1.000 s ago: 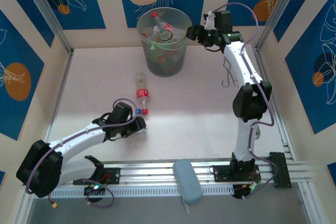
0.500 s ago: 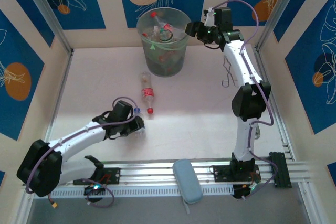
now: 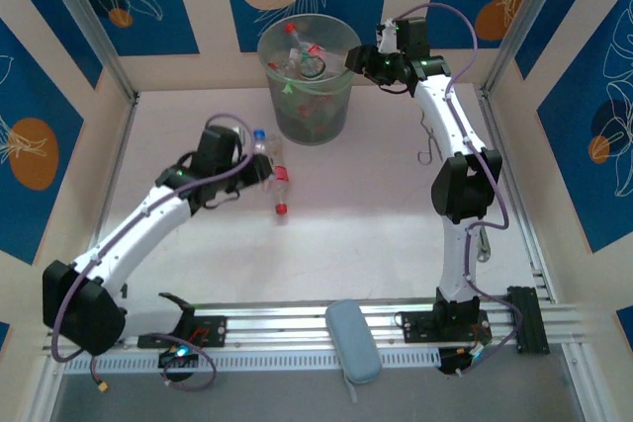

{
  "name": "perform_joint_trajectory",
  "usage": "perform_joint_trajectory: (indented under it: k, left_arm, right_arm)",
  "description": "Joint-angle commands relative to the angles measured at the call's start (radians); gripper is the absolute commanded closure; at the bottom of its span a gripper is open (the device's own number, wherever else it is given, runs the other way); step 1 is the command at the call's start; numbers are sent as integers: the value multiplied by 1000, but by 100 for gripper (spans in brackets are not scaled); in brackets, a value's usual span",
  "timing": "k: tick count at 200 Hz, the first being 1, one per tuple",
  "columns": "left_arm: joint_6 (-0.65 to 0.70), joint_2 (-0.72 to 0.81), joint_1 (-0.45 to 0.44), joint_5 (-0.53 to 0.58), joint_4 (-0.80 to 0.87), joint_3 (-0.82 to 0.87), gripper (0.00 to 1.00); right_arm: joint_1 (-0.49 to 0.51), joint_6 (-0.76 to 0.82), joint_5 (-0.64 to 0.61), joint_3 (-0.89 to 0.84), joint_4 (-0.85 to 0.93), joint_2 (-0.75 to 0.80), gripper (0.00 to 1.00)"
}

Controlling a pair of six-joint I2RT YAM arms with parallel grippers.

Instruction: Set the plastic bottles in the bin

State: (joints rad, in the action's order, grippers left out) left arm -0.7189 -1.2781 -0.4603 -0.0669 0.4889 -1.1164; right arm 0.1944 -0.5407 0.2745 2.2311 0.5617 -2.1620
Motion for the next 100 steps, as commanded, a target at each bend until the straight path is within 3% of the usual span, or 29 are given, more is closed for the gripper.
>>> perform_joint_trajectory:
  k: [1,44,100]
  left_arm:
    - [133,-82,52,-33,4,-184,54]
    - [253,-338,109,-57,-67,-598,53]
    - [210,-556,159,-55,-334,-772,53]
  right_arm:
    - [11,1,25,32,23,-17,50]
    - [25,0,28,35,31,-21,53]
    - [40,-20,38,9,15,-6,58]
